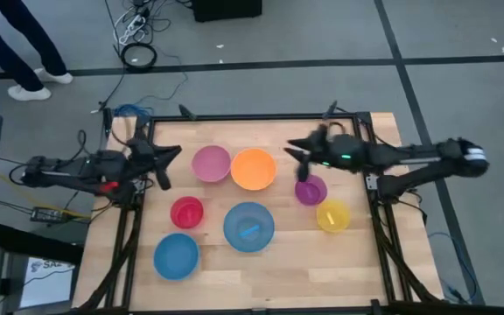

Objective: Nest bowls inside each other
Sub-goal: Stack the orange bowl on top of the light blue bowl

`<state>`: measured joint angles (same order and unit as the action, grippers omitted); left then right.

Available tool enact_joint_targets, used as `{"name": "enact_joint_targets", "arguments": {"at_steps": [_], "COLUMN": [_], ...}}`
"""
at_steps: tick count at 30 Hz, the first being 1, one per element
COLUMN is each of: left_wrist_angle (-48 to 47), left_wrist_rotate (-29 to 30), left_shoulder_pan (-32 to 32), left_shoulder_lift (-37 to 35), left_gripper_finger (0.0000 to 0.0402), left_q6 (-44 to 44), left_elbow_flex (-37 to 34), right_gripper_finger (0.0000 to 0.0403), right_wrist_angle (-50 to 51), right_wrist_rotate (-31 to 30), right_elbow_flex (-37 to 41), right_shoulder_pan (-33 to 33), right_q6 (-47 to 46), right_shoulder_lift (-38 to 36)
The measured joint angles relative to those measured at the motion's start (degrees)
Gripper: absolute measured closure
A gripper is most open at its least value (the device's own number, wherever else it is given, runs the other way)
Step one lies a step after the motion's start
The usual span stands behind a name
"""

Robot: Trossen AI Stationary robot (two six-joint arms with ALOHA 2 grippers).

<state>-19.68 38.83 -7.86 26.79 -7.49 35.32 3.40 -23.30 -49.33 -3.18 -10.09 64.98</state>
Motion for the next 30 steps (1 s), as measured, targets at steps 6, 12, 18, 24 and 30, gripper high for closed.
{"name": "enact_joint_targets", "arguments": {"at_steps": [6, 12, 18, 24, 30], "left_wrist_angle": [-3.33, -10.62, -16.67, -22.49, -22.59], "left_wrist_rotate": [-3.68, -2.58, -5.64, -6.99, -6.72], "left_shoulder_pan": [0.00, 0.00, 0.00, -0.02, -0.02], "left_shoulder_lift": [9.03, 15.35, 17.04, 17.04, 17.03], "left_gripper_finger": [0.0359, 0.0359, 0.0359, 0.0359, 0.0359], "left_q6": [-1.83, -10.56, -16.77, -18.31, -18.31], "left_elbow_flex": [2.40, 2.40, 2.40, 2.42, 2.42], "right_gripper_finger": [0.0282, 0.0282, 0.0282, 0.0282, 0.0259], "right_wrist_angle": [18.54, 36.97, 42.60, 42.64, 42.35], "right_wrist_rotate": [2.32, 7.70, 11.42, 14.27, 15.66], "right_elbow_flex": [-20.39, -37.97, -46.88, -49.83, -50.00], "right_shoulder_pan": [0.22, 0.22, 0.98, 1.37, 1.27], "right_q6": [-2.89, -9.19, -9.46, -10.62, -11.34], "right_shoulder_lift": [18.18, 32.04, 41.17, 48.22, 53.04]}}
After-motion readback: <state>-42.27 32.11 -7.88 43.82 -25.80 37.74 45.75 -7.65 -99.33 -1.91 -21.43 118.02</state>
